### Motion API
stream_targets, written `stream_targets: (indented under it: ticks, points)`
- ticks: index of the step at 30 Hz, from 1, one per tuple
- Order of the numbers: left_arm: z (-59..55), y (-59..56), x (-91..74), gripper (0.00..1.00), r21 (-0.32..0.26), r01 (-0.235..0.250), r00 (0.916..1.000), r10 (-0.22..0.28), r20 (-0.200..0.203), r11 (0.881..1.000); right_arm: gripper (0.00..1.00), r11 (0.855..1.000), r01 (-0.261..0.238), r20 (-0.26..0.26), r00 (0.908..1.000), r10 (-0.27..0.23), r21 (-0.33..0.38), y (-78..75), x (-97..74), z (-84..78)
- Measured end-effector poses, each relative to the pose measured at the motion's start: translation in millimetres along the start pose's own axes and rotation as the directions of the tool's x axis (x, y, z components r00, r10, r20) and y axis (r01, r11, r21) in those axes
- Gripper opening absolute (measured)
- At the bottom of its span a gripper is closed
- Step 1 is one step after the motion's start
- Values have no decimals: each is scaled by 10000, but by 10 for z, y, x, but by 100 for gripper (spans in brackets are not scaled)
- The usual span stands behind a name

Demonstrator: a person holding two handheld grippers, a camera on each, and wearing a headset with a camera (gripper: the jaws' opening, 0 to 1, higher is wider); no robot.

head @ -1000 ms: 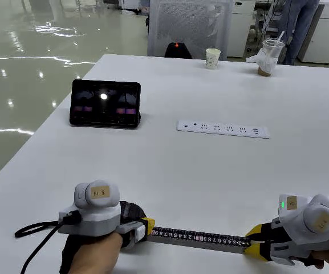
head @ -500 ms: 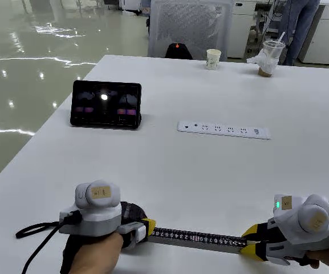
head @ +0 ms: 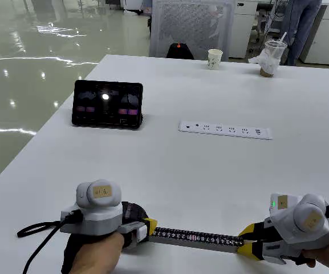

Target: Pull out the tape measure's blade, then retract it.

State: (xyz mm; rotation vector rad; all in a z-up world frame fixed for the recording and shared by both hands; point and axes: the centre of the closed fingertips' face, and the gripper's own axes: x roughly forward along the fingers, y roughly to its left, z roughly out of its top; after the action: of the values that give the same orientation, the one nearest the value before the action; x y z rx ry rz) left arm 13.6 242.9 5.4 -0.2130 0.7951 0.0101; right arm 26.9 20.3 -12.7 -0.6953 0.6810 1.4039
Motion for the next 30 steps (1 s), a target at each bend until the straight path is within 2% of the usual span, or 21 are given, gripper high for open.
stream_targets:
  ticks: [30]
  points:
    - [-6,-8,-7,62,-66,115,9999,-115,-110,9999,10,9999,-128,160,9998,129,-77,40,154,190]
